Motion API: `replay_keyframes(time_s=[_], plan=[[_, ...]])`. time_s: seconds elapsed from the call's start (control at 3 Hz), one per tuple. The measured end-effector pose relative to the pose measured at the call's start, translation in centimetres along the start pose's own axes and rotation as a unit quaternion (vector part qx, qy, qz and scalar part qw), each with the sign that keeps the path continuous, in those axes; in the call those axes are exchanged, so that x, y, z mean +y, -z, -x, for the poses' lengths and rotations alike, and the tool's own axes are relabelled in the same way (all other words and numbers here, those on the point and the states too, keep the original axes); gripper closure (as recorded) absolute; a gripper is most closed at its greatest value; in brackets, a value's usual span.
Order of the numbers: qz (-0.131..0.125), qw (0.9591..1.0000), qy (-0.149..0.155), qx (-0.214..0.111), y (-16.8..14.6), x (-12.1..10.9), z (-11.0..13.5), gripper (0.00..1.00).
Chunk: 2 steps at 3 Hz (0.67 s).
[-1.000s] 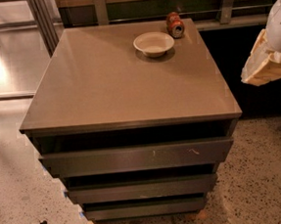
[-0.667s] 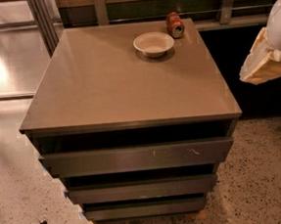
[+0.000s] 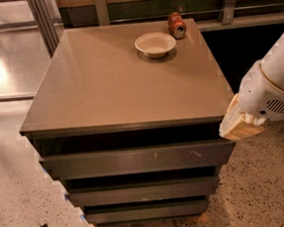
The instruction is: Open top drawer
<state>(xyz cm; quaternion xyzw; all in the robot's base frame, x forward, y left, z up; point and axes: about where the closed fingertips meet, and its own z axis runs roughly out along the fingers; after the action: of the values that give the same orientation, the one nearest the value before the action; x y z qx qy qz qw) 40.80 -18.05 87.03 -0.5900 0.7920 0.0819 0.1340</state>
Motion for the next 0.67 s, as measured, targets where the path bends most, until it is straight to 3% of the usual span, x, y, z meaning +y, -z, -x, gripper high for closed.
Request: replay_keyframes(time_s=[0.33, 0.67], plan=[[0.047, 0.9989, -0.003, 0.005, -4.43, 2.20, -0.97, 1.00], [0.048, 0.9988, -0.004, 0.002, -4.91, 1.93, -0.90, 1.00]])
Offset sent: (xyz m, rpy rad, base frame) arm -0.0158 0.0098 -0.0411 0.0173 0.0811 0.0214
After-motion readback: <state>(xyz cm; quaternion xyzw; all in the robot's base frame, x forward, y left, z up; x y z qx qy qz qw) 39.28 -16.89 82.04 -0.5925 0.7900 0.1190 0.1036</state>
